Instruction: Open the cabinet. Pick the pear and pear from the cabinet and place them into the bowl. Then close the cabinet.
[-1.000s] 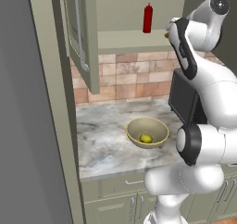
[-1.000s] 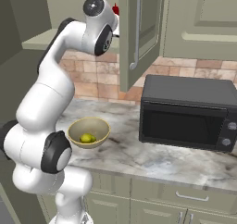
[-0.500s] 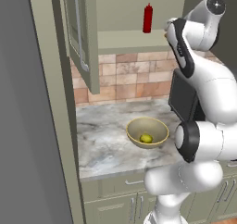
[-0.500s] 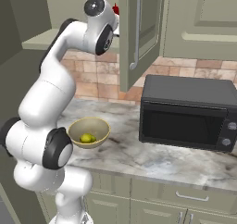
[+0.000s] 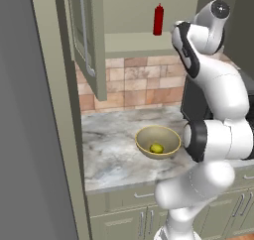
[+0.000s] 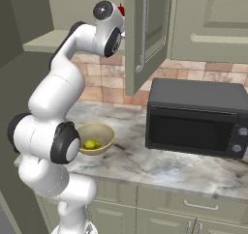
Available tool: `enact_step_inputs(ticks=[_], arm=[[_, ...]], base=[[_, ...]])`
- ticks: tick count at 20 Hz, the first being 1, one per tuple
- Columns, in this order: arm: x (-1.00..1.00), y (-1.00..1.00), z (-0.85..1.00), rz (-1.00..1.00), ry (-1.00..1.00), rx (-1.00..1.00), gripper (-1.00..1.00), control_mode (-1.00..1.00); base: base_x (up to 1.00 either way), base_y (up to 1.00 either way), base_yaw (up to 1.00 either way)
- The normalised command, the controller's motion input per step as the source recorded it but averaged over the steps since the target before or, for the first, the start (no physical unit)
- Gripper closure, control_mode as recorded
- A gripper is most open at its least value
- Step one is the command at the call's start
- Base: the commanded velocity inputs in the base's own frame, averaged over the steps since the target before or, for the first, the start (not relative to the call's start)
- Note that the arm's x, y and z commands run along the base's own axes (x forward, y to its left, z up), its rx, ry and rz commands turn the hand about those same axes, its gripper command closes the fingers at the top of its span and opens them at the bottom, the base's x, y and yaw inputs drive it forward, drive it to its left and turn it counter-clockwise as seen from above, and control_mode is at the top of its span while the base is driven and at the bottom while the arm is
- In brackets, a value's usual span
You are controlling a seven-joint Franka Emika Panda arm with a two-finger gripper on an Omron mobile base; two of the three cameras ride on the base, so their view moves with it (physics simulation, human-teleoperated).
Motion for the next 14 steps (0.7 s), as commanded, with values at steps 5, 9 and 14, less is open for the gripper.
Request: enact_step_inputs(ticks=[5,9,14], arm=[[0.42,-0.08,-0.02,-0.03,0.01,-0.01,-1.00,-1.00],[0.39,-0.07,-0.11,-0.04,0.01,-0.03,-1.00,-1.00],[0.52,-0.01,-0.19,-0.01,0.00,-0.04,-1.00,-1.00]], base=[[0.00,0.00,0.00],[0.00,0.00,0.00],[0.00,0.00,0.00]])
